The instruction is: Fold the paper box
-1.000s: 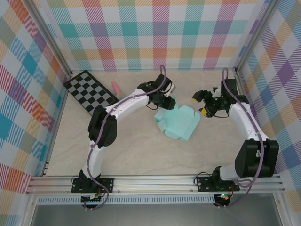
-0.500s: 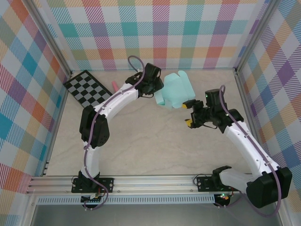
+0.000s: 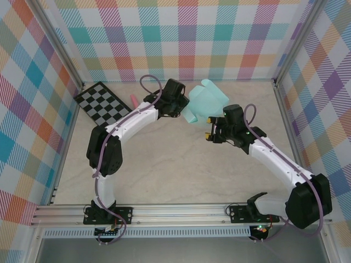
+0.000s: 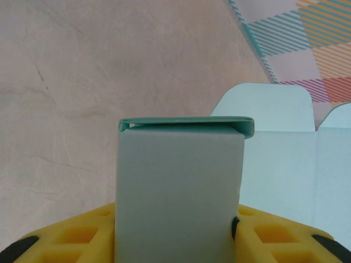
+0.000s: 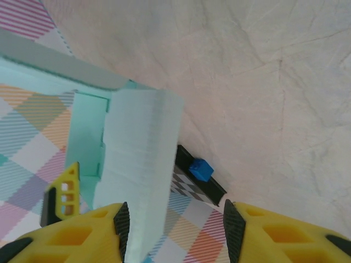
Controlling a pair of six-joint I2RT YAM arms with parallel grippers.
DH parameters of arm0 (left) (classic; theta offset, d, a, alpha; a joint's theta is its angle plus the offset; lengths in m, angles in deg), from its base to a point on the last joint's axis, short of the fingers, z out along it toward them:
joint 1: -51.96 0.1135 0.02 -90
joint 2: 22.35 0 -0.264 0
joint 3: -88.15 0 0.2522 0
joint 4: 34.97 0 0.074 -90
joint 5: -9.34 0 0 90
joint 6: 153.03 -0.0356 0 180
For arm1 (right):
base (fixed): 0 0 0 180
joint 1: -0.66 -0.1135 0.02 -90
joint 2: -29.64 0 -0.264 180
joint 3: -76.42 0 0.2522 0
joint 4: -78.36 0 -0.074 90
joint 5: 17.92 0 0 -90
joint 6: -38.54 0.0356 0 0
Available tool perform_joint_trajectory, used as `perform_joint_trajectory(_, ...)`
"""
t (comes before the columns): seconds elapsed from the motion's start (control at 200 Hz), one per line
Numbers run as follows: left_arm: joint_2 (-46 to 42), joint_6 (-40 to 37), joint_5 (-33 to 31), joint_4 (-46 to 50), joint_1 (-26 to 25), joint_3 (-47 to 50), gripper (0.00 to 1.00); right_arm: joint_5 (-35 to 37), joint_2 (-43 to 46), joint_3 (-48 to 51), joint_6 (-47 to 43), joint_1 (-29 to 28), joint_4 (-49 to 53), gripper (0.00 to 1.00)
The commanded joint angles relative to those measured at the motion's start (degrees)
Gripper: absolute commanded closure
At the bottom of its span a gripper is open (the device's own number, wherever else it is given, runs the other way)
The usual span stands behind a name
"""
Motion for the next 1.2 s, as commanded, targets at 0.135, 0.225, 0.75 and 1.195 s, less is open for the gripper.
perform_joint_trajectory(0.135,-4.86,4.0,4.02,-4.17,-0.71,4.05,0.57,1.91,-4.9,-2.98,2.4,-0.37,-6.29,0.53)
perform_joint_trajectory(0.225,-5.92,3.89,4.08,-4.81,-0.77,5.69,0.57,2.76,-5.18,-4.14,1.12,-0.33,-5.14,0.56)
perform_joint_trajectory(0.75,-8.03,0.95,3.97,-9.46,-1.06,8.65,0.57,0.93,-8.88,-13.46,-6.28,-1.79,0.92,0.6)
perform_joint_trajectory(1.195,-9.48,0.3,5.67,-21.23,-1.01,11.99,0.57,-0.09,-11.33,-19.28,-18.18,-4.19,8.2,0.74)
